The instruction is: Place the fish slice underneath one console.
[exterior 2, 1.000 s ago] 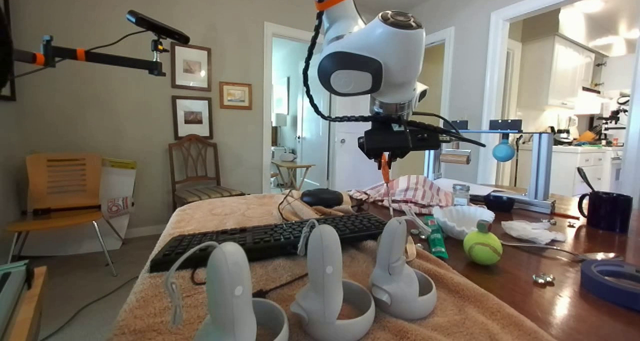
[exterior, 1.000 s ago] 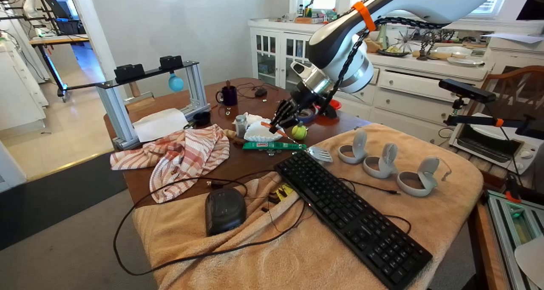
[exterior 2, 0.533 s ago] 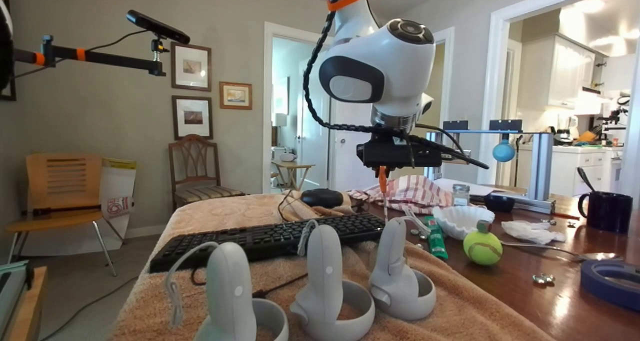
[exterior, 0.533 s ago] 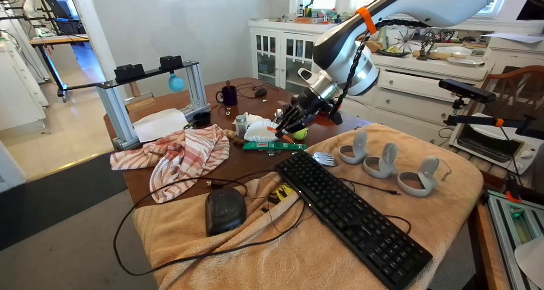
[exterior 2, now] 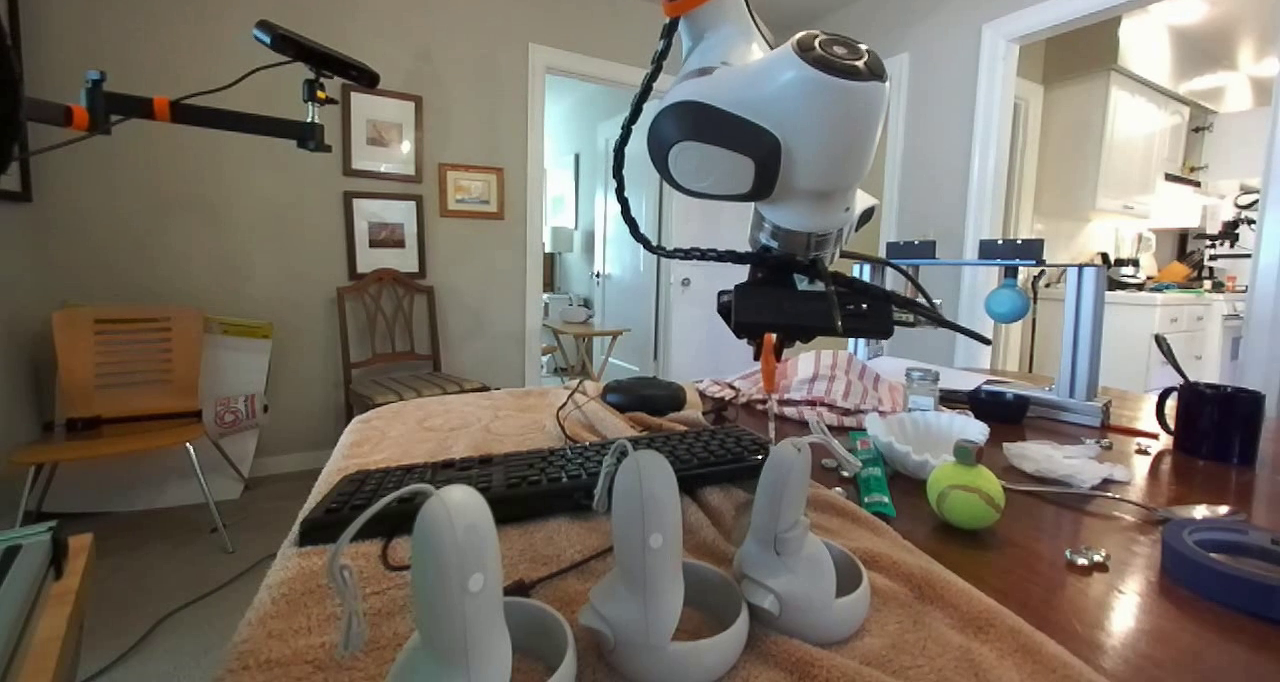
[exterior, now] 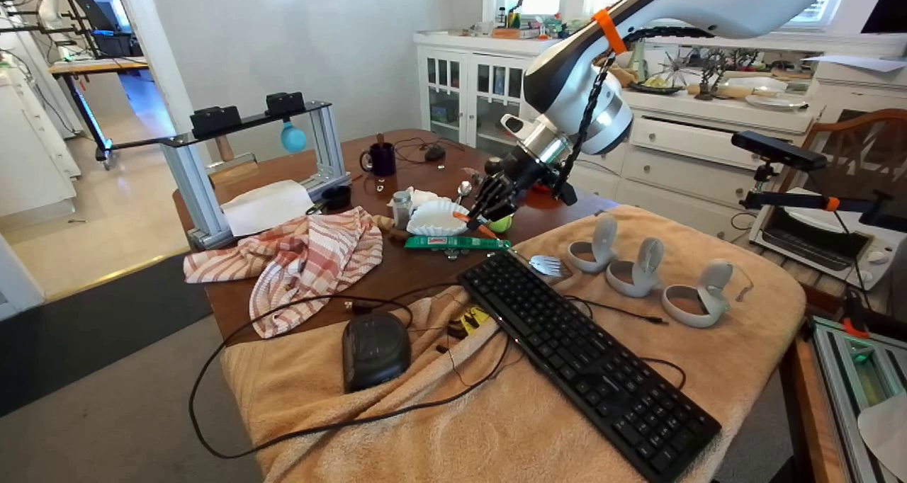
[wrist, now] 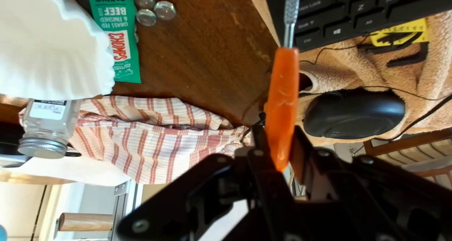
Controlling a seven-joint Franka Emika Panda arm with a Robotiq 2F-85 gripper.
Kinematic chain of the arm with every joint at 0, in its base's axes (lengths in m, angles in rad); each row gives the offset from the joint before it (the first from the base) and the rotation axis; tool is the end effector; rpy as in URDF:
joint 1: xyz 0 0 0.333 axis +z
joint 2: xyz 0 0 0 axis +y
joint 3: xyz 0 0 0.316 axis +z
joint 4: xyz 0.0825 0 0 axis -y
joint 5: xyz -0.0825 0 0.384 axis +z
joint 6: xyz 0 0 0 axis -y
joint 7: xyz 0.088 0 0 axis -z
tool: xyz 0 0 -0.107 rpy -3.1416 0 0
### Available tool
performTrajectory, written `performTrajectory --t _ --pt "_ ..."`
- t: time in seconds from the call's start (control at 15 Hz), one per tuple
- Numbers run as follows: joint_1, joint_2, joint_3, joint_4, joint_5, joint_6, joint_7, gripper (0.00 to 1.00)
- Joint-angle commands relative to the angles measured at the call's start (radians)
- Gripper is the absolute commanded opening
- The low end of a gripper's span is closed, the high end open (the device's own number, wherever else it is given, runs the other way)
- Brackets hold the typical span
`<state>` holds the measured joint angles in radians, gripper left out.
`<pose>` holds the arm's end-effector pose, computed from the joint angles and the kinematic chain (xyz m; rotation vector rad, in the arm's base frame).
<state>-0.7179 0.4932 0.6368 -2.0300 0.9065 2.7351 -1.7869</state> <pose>0.6092 -0.0962 0.2591 -2.4880 -1.0357 -0.9732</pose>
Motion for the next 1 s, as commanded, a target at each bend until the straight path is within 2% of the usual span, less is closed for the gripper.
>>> performTrajectory --t 0.0,0.13,0.2,0.27,0.93 --pt "0.124 -0.064 -0.154 -0.017 0.065 -0.036 -0.019 0.05" --pt "0.195 -0.076 -0.231 -0.009 0.117 -0.042 -0.031 0.05" --pt "0.123 -0.056 -0.151 -0.013 0.074 -0.004 0.000 0.05" --pt "0.139 -0.059 -0.167 -0.012 0.079 -0.003 0.005 0.05" --pt "0.124 -0.058 -0.187 0.025 0.060 -0.007 0.074 0.05"
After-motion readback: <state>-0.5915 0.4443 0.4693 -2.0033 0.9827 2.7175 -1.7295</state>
